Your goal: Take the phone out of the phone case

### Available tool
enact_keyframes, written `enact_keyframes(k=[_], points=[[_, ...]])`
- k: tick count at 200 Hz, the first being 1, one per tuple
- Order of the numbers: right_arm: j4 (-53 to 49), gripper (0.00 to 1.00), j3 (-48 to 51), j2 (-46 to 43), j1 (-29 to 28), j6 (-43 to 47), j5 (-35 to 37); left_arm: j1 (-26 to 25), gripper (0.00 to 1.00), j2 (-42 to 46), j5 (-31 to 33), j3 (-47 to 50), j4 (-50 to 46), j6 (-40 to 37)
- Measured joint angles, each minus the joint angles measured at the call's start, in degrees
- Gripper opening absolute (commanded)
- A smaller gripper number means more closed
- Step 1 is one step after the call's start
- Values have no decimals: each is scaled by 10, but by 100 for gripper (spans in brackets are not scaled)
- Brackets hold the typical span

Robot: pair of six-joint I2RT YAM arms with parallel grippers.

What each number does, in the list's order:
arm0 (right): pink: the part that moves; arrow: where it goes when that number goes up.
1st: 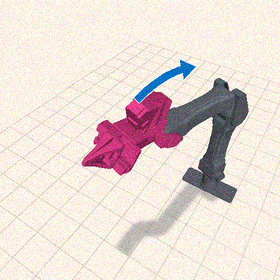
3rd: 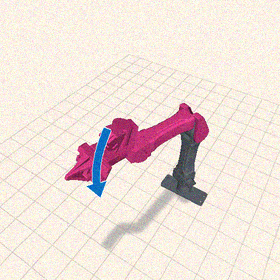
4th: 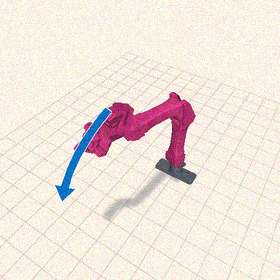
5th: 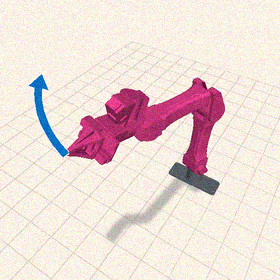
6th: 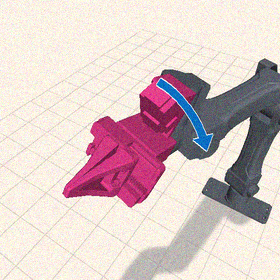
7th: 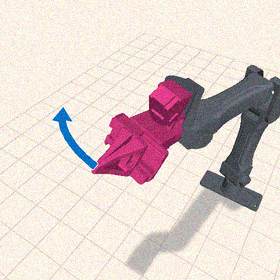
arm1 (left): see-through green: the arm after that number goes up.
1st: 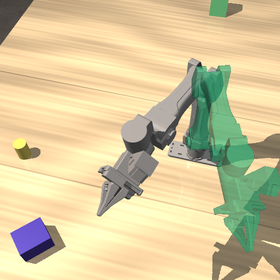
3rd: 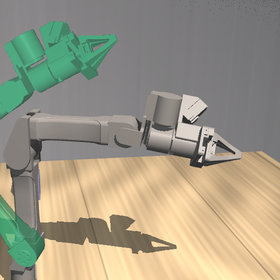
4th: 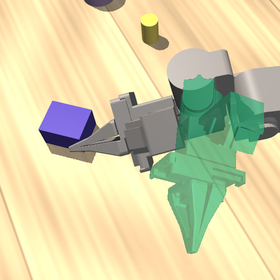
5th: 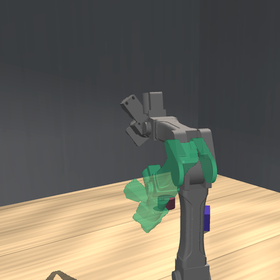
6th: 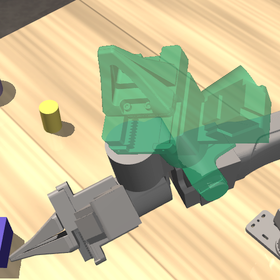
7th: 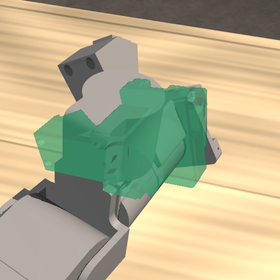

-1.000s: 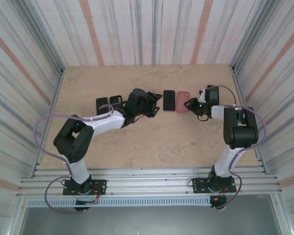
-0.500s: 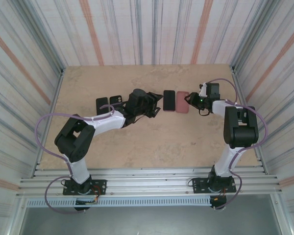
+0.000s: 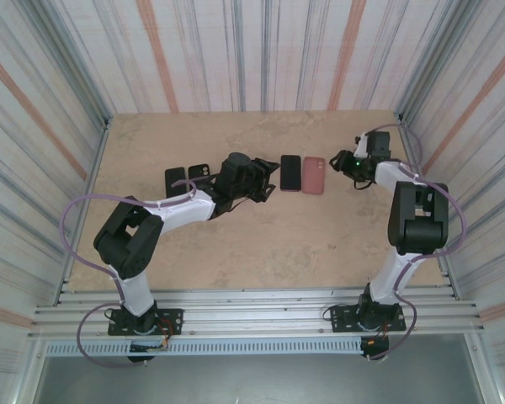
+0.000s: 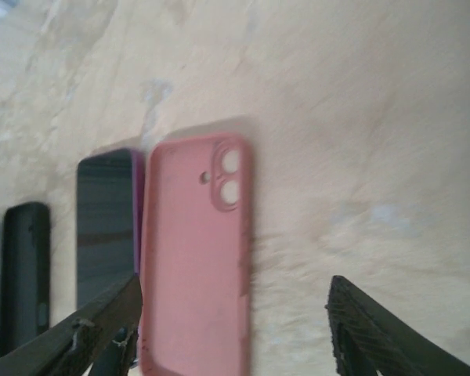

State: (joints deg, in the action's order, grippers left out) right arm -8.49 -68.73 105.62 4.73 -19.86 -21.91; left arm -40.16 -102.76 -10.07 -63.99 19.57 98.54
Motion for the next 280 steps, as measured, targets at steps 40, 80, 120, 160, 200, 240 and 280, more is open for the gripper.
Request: enact_keyframes(k=[40,80,120,160,200,240,280], points=[[-80,75,-80,2,40,69,78,0,82,0,-5,-20,-5,-16],[-141,82,-168,57,50,130,160,-1,83,-1,-10,-40,-4,-24],[-183,86,-206,125,60,159,191,-2,83,-10,-15,-42,-5,-28],[-210,90,-254,177,61,180,203,-4,83,-16,-24,-42,-4,-28],[-230,93,-307,213,61,202,204,-4,83,-20,-29,-43,-3,-28],[-260,92,-362,249,60,221,201,-4,83,-27,-34,-44,0,-28],[-297,91,-407,275,55,243,189,-4,83,-36,-37,-50,0,-27]])
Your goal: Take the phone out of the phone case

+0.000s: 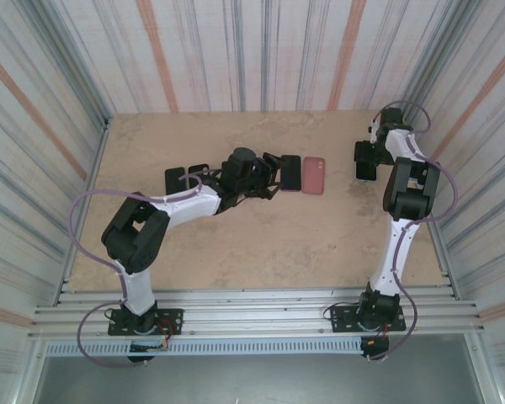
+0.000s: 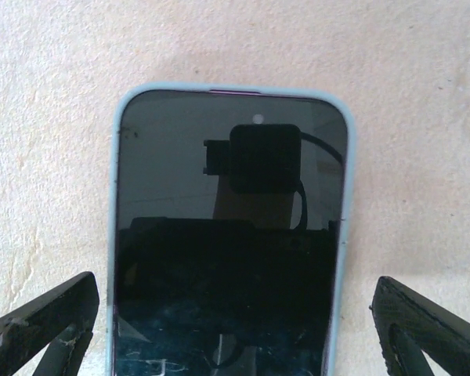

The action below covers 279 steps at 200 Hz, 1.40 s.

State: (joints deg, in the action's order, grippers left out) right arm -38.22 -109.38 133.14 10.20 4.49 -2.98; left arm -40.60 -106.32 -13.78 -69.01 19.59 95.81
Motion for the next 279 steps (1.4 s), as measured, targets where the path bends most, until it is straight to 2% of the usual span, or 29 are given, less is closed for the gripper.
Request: enact_keyframes(k=[133,157,177,243,279], points=[[-98,83,-107,65,-9,11,26,0,82,-24,-4,-15,3,4],[-120,78,-136,81,-12,11,32,0,82,-25,-4,-15,4,5],[-135,66,-156,91,-13,10,32,0,82,-25,-4,-15,7,6],[-133,59,-154,89,-13,11,28,0,82,-25,-4,-15,16,10],[-115,57,-109,62,-13,11,22,0,82,-25,-7,-15,17,10]])
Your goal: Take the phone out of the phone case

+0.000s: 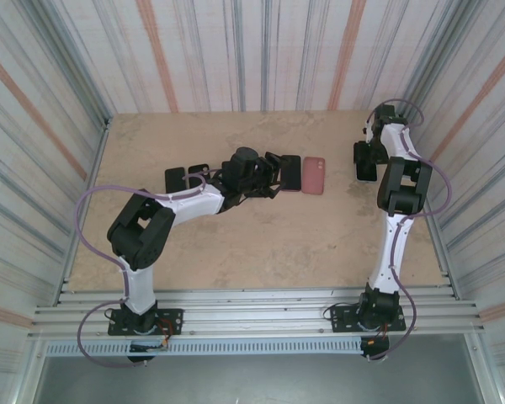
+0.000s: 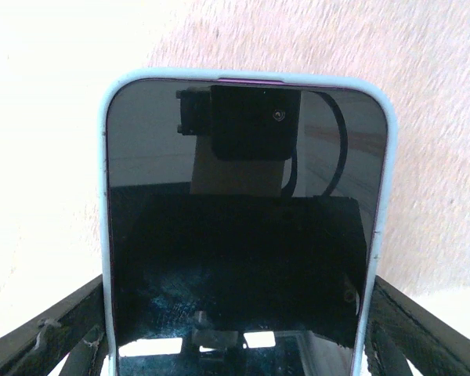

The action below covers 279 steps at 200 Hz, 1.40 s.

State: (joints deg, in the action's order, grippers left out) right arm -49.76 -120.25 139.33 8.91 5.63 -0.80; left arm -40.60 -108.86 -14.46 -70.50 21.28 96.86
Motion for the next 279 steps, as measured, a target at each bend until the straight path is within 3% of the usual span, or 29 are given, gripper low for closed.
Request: enact_keyframes(k=[136,192,246,279], points=[[120,51,321,-250,0,12,-128,0,82,-13,-12,-30,-8,-21],[200,50,448,-363,-24,13,-230,0,79,-29,-32,-111,-99,-151],[254,49,515,-452,-90,8,-313,0,76,-30,-30,-209,-234,-337],[264,49,532,-482,-132,4,-341,0,71,-30,-24,-241,-285,-413]])
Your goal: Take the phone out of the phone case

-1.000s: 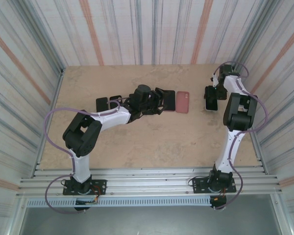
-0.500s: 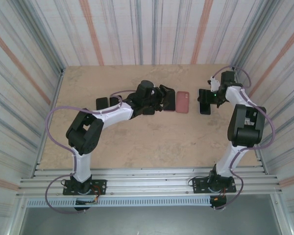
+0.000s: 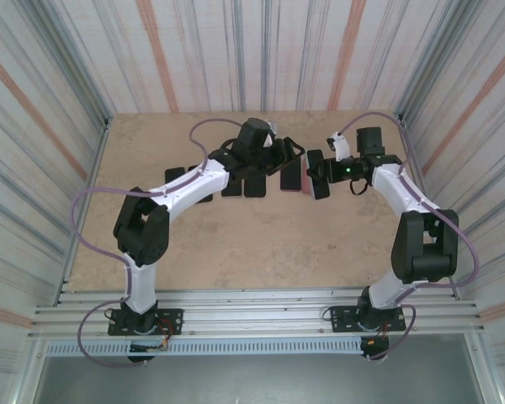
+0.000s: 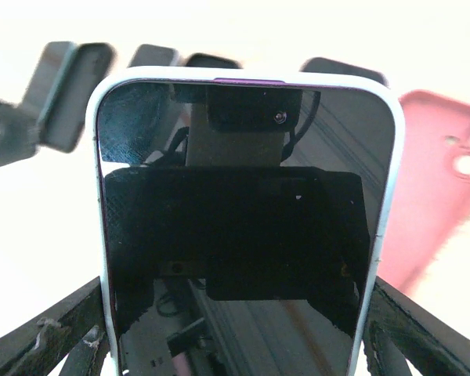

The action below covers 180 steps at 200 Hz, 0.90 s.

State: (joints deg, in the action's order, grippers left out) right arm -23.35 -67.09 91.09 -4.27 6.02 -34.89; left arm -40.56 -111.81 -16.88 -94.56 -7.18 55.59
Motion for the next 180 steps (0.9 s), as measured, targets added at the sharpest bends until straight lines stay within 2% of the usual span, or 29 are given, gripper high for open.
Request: enact_keyframes(k=[45,77,180], points=[[9,49,2,-27,-35,-9,-25,0,59,0,0,-25,-47,-57],[10,48,9,-50,-47,-10,-36,1,46,-1,-2,-28,-54,-75],[14,50,10,-56,-66,-24,-44,2,13,-6,-32,-41,-55,-72]])
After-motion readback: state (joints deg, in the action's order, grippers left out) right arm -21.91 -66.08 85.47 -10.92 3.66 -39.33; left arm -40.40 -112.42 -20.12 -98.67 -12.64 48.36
